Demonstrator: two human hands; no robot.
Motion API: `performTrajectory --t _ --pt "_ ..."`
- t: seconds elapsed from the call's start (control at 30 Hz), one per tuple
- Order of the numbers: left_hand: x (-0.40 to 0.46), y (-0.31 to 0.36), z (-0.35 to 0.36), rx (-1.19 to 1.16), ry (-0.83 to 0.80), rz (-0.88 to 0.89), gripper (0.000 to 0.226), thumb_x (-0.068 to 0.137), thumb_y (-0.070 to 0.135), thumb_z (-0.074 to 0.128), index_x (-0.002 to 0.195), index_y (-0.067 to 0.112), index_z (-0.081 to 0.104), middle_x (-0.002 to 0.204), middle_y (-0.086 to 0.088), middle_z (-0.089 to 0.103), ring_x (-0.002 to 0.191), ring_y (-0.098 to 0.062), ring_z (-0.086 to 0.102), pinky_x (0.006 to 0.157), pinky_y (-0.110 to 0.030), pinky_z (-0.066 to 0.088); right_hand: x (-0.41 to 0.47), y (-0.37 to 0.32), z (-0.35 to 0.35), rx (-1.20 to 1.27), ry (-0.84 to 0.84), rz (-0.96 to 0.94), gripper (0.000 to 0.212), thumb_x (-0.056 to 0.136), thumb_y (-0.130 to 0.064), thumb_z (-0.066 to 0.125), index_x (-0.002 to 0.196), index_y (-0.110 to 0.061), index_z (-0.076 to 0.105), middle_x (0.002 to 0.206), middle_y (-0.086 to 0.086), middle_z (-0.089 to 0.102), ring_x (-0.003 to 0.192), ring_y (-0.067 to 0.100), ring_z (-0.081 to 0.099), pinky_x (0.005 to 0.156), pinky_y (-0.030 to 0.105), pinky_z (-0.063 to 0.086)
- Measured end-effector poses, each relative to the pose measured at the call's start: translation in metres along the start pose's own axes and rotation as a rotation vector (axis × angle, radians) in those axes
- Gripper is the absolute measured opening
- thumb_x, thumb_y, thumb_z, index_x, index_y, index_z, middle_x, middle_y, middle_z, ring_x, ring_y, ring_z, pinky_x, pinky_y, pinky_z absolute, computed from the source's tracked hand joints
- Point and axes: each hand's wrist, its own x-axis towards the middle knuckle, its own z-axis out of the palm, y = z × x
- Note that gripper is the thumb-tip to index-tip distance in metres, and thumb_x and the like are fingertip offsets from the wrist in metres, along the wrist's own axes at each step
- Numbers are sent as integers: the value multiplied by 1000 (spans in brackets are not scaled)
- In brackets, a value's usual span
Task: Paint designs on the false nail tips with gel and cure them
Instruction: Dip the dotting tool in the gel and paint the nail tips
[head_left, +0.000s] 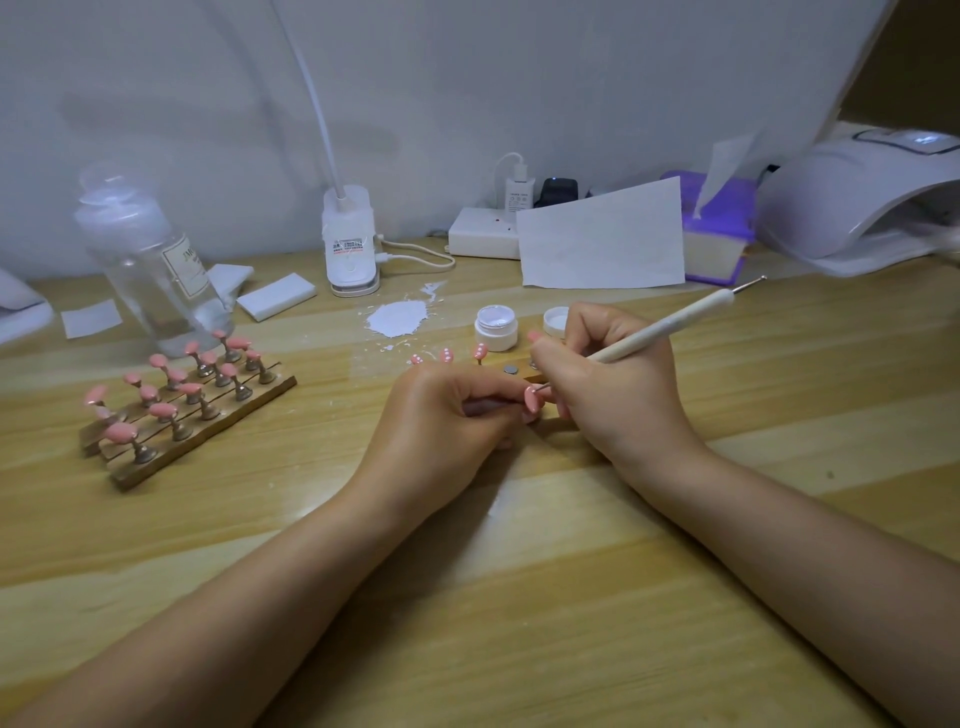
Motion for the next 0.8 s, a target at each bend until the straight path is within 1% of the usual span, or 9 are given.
performTrajectory --t 0.27,0.33,0.4,0.53,0.57,0.63,0.67,0.73,0.8 --pt "0 1 0 21 2 -4 21 76 -11 63 79 7 74 61 16 64 47 10 51 60 4 36 0 0 0 0 2 3 45 79 8 56 49 -11 28 27 -11 34 26 2 42 42 22 40" --pt "0 1 0 16 3 -2 21 76 -11 63 78 6 74 63 12 65 47 9 51 60 5 35 0 0 0 5 -4 1 45 79 7 57 49 -11 29 27 -11 37 26 2 42 40 18 40" --pt "0 0 0 19 5 -2 21 76 -10 64 78 7 74 62 13 65 46 8 51 60 4 36 0 0 0 7 -9 -4 45 79 8 57 49 -11 29 27 -10 38 26 1 42 39 16 39" --pt "0 -1 0 18 6 -12 20 76 -10 64 78 7 74 52 19 62 46 10 50 60 4 36 0 1 -1 -10 18 3 44 78 3 60 48 -11 30 28 -10 36 30 1 43 47 23 42" --pt "0 -1 0 15 7 -12 19 76 -9 64 78 7 74 54 18 63 46 10 50 60 4 37 1 1 -1 -15 20 2 44 77 3 61 48 -11 30 29 -10 36 31 1 43 47 22 42" --pt "0 -1 0 16 10 -13 19 76 -8 64 78 8 74 63 5 69 47 6 50 61 2 38 1 2 -1 -9 13 -3 45 78 5 59 48 -11 30 28 -9 37 29 1 42 41 16 38" --pt "0 -1 0 19 9 -11 19 76 -8 65 78 8 74 65 0 70 47 5 50 63 3 37 1 2 -1 -6 9 -3 45 78 6 59 48 -11 29 28 -10 37 28 1 42 41 16 38" --pt "0 -1 0 12 6 -12 18 76 -8 65 79 8 74 64 5 69 48 5 51 62 3 38 0 1 -1 -11 10 1 44 78 5 59 49 -11 29 28 -11 38 29 1 42 43 19 40" --pt "0 -1 1 -6 8 -25 19 77 -7 65 79 9 74 66 5 70 52 4 54 59 -2 43 0 1 -1 1 1 2 44 78 7 58 49 -10 29 28 -10 38 28 1 42 42 16 39"
